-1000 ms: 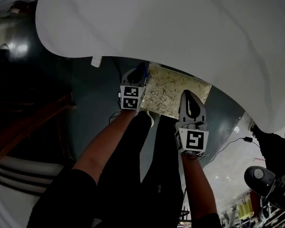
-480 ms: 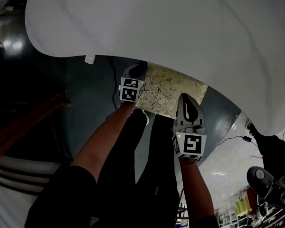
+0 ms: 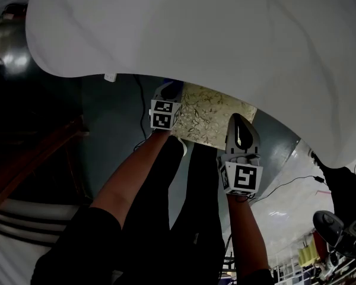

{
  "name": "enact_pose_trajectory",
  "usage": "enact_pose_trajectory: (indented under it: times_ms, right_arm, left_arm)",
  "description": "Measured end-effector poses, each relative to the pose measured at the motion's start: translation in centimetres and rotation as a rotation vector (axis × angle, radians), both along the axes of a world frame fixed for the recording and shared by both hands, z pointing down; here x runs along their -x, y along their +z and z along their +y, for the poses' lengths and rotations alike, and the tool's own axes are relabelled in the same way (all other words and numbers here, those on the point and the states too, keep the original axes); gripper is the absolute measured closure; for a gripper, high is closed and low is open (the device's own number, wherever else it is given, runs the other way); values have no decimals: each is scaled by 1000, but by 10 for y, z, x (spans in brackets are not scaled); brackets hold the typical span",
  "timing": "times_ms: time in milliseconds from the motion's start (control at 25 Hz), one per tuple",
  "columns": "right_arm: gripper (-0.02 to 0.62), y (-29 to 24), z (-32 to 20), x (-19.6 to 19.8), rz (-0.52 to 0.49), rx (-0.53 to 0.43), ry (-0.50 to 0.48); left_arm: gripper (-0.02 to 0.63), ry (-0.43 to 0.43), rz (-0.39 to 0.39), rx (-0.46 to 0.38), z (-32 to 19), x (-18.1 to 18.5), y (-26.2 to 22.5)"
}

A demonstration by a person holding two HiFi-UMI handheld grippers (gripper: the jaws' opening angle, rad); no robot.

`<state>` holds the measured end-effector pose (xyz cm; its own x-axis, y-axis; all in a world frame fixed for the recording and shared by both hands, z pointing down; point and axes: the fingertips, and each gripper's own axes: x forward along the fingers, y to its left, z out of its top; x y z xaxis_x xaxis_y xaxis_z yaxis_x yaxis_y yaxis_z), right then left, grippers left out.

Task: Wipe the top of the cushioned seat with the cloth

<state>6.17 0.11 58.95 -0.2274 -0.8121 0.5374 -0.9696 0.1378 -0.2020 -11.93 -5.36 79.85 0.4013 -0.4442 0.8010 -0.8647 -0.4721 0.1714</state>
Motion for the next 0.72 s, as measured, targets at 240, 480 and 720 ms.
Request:
enact_pose_trajectory:
  times_ms: [240,480,720]
  right_arm:
    - [557,0,3,-4,32,-4,-10]
    - [557,-1,9,-3,20,-8,-20]
    - [557,-4,8,-10,16,-24,-8]
  left_arm:
    - [525,-7,-17,-22,1,-4,-2]
    - [525,-19,2,-20,7,-13,-7]
    - [523,10,-16,-41,12,-18,-10]
